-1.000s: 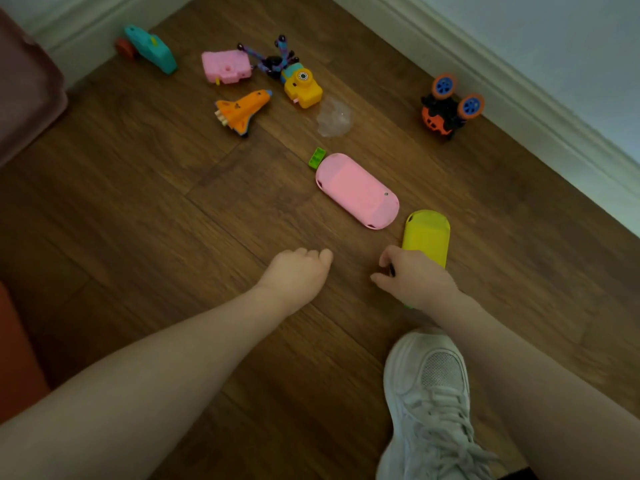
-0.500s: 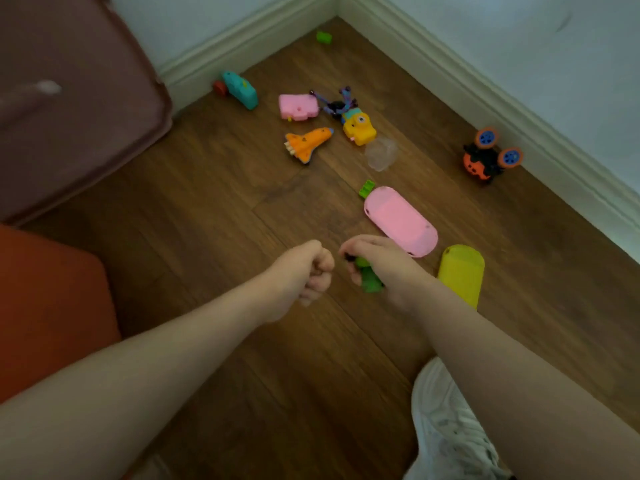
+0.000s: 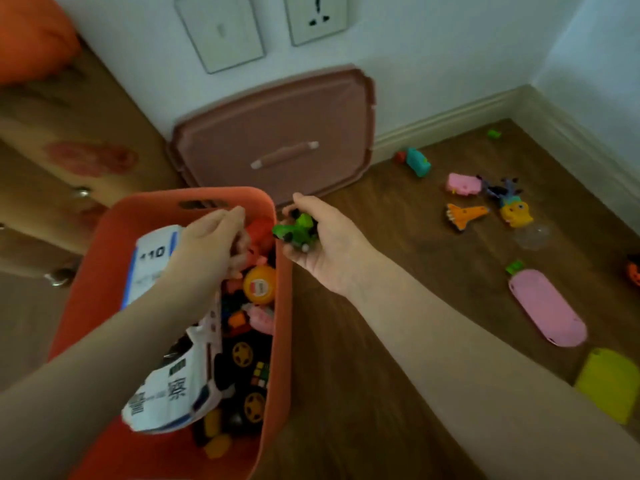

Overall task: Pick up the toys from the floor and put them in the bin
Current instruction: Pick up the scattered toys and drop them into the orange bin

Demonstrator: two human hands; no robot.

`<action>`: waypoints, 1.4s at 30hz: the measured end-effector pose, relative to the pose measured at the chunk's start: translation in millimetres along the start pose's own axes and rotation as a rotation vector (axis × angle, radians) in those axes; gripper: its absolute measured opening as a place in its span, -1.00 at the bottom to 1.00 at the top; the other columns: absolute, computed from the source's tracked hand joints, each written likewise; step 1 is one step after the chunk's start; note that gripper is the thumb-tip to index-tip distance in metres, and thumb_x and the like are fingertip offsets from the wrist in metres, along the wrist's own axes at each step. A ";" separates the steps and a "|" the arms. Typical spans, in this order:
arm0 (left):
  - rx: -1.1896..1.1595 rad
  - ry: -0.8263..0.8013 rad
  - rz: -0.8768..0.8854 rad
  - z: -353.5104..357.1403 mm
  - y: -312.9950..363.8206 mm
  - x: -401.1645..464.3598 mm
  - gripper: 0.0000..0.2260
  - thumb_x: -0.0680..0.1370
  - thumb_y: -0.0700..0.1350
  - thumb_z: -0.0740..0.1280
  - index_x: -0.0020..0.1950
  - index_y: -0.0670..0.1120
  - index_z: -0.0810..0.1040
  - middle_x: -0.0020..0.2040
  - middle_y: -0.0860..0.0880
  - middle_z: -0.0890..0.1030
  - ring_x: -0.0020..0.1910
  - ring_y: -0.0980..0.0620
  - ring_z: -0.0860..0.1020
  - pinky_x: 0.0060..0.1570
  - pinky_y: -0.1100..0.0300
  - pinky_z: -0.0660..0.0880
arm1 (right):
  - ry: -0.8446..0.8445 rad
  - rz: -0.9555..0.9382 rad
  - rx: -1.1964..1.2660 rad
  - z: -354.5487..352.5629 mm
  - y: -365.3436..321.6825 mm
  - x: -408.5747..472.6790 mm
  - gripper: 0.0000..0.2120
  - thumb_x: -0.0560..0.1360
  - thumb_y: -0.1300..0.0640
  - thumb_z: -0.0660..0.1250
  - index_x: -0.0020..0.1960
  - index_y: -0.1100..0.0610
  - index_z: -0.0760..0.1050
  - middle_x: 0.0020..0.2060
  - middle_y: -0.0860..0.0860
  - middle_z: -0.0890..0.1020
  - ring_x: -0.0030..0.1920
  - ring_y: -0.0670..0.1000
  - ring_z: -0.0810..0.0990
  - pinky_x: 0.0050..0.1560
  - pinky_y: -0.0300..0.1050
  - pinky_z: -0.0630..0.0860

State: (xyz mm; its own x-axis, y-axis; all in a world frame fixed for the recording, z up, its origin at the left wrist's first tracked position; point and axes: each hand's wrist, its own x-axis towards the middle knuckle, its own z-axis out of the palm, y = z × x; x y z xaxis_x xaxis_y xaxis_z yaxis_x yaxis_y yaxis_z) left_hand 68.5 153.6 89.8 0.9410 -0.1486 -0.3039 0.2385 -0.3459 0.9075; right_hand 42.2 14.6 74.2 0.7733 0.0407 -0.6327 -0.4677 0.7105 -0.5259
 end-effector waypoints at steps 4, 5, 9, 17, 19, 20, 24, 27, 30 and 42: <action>0.137 0.187 0.001 -35.4 -21.8 -3.5 -0.81 0.56 -0.07 0.21 -0.19 -0.02 0.55 -0.22 0.04 0.55 -0.18 0.04 0.50 -0.11 0.08 0.43 | -0.050 0.060 -0.010 30.5 18.0 7.6 -0.52 0.58 -0.08 0.16 0.31 0.26 0.39 0.25 0.22 0.49 0.21 0.16 0.53 0.21 0.02 0.49; 0.133 0.194 -0.006 -35.2 -22.6 -6.0 -0.83 0.57 -0.06 0.19 -0.12 0.02 0.56 -0.16 0.12 0.55 -0.11 0.10 0.50 -0.10 0.19 0.40 | -0.057 0.073 -0.072 31.0 20.5 8.3 -0.49 0.59 -0.10 0.12 0.34 0.27 0.37 0.31 0.22 0.44 0.32 0.16 0.44 0.34 0.05 0.36; 0.163 0.175 0.021 -23.2 -19.3 -10.9 -0.81 0.61 -0.09 0.11 0.07 0.08 0.50 0.11 0.21 0.48 0.13 0.22 0.39 0.03 0.38 0.28 | -0.095 0.029 -0.222 21.1 19.0 1.0 -0.48 0.62 -0.07 0.02 0.41 0.27 0.28 0.40 0.16 0.36 0.43 0.11 0.31 0.47 0.01 0.16; 0.460 -0.064 0.216 50.1 -6.7 -21.6 -0.74 0.58 -0.17 0.17 0.18 0.15 0.41 0.43 0.15 0.26 0.52 0.08 -0.05 0.47 -0.12 -0.15 | 0.040 -0.052 -0.454 -82.8 -25.2 -34.0 -0.68 0.61 0.02 0.10 0.23 0.17 0.46 0.19 0.10 0.56 0.12 0.06 0.58 0.15 -0.08 0.51; 0.525 -0.170 0.270 83.4 -7.0 -21.8 -0.73 0.56 -0.18 0.21 0.21 0.10 0.45 0.50 0.07 0.21 0.52 0.07 -0.06 0.47 -0.11 -0.13 | 0.176 -0.077 -0.488 -123.2 -40.7 -45.5 -0.69 0.61 0.02 0.13 0.21 0.18 0.47 0.15 0.11 0.56 0.03 0.03 0.58 0.05 -0.13 0.50; 0.551 -0.216 0.281 98.2 -7.0 -23.6 -0.73 0.55 -0.17 0.23 0.21 0.09 0.46 0.53 0.04 0.13 0.52 0.04 -0.03 0.47 -0.13 -0.05 | 0.240 -0.092 -0.490 -142.6 -46.9 -49.8 -0.70 0.60 0.02 0.13 0.17 0.18 0.48 0.11 0.10 0.56 -0.02 0.02 0.57 0.03 -0.14 0.48; 0.613 -0.382 0.347 175.5 -5.4 -35.8 -0.76 0.52 -0.13 0.28 0.15 0.11 0.47 0.55 0.04 -0.05 0.48 -0.06 0.16 0.38 -0.10 0.24 | 0.520 -0.147 -0.495 -237.3 -73.4 -78.5 -0.78 0.58 0.00 0.19 0.02 0.12 0.52 -0.01 0.05 0.56 -0.05 0.02 0.54 0.09 -0.05 0.47; 0.721 -0.445 0.366 232.6 -7.9 -41.3 -0.77 0.53 -0.12 0.27 0.17 0.07 0.47 0.55 0.01 -0.09 0.52 0.00 -0.05 0.46 -0.02 0.08 | 0.735 -0.154 -0.540 -311.3 -82.3 -97.4 -0.69 0.57 0.04 0.21 0.21 0.22 0.47 -0.03 0.09 0.54 -0.13 0.03 0.51 -0.06 -0.07 0.46; 0.856 -0.508 0.410 281.9 -13.8 -40.3 -0.73 0.53 -0.12 0.25 0.22 0.06 0.45 0.56 -0.02 -0.06 0.53 -0.01 -0.09 0.45 0.00 0.02 | 0.879 -0.156 -0.681 -371.8 -93.3 -110.9 -0.73 0.57 0.06 0.21 0.09 0.23 0.53 -0.04 0.19 0.54 -0.22 0.06 0.50 -0.25 -0.14 0.39; 1.172 -0.772 0.229 412.8 -18.8 2.0 -0.46 0.55 -0.17 0.23 0.50 -0.05 0.12 0.53 -0.09 0.01 0.37 -0.13 0.33 0.24 0.04 0.41 | 0.962 -0.168 -1.422 -516.9 -152.9 -98.2 -0.46 0.52 0.24 0.18 0.47 0.07 0.15 0.42 0.22 0.25 0.37 0.28 0.28 0.33 0.21 0.31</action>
State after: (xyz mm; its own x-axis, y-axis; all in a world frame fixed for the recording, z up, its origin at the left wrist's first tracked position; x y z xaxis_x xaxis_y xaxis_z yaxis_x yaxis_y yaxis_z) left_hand -33.2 -222.6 -47.6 0.4752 -0.6335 -0.6106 -0.5911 -0.7439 0.3118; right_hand -183.6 -461.2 -77.1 0.5841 -0.7414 -0.3303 -0.8072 -0.4880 -0.3322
